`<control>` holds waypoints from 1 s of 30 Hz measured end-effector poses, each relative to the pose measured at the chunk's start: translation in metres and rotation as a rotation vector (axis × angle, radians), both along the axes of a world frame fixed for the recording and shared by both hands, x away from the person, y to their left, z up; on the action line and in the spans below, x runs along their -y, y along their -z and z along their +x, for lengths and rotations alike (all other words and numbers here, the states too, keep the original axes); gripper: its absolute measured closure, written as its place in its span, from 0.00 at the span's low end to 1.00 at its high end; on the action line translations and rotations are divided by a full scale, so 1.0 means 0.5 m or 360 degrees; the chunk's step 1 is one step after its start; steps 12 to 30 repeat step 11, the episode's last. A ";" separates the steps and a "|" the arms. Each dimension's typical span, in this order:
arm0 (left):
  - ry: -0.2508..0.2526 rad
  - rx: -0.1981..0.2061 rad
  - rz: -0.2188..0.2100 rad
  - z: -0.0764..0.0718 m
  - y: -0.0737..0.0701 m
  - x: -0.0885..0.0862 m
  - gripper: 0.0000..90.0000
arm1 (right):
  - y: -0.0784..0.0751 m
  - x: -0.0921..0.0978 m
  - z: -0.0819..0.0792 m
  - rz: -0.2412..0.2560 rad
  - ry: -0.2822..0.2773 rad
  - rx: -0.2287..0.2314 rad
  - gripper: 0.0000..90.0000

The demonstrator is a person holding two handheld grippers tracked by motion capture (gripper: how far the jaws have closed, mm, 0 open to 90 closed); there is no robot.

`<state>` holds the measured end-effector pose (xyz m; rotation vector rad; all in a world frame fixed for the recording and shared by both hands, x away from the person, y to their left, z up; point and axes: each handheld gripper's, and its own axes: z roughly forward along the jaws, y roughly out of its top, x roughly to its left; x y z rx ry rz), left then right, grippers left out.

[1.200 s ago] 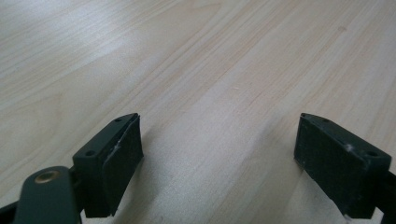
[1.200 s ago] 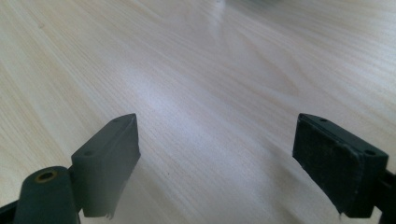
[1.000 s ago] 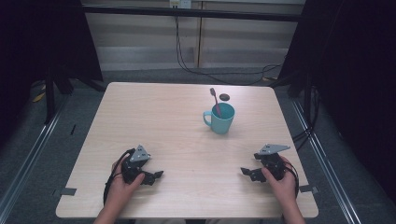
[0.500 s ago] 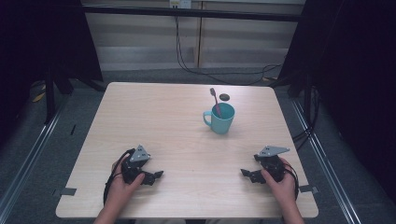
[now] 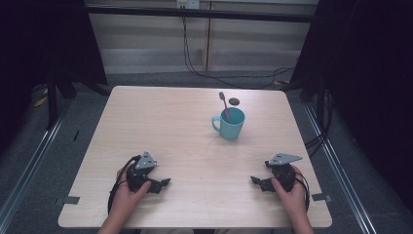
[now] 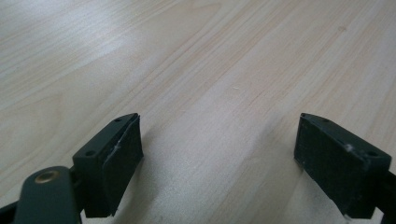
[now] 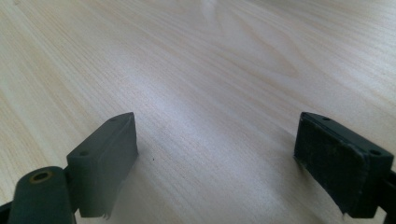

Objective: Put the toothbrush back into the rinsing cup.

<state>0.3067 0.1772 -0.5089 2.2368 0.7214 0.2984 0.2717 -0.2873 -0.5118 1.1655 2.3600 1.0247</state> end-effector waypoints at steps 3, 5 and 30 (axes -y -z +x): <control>-0.0004 -0.0001 -0.0005 0.000 0.000 0.000 0.17 | 0.000 0.000 0.000 -0.0002 0.0002 0.0001 0.14; 0.0000 0.0000 -0.0001 0.000 0.000 0.000 0.17 | 0.000 -0.001 0.000 -0.0004 0.0004 0.0002 0.14; -0.0001 0.0000 -0.0001 0.000 0.000 0.000 0.17 | 0.000 -0.001 0.000 -0.0004 0.0004 0.0002 0.14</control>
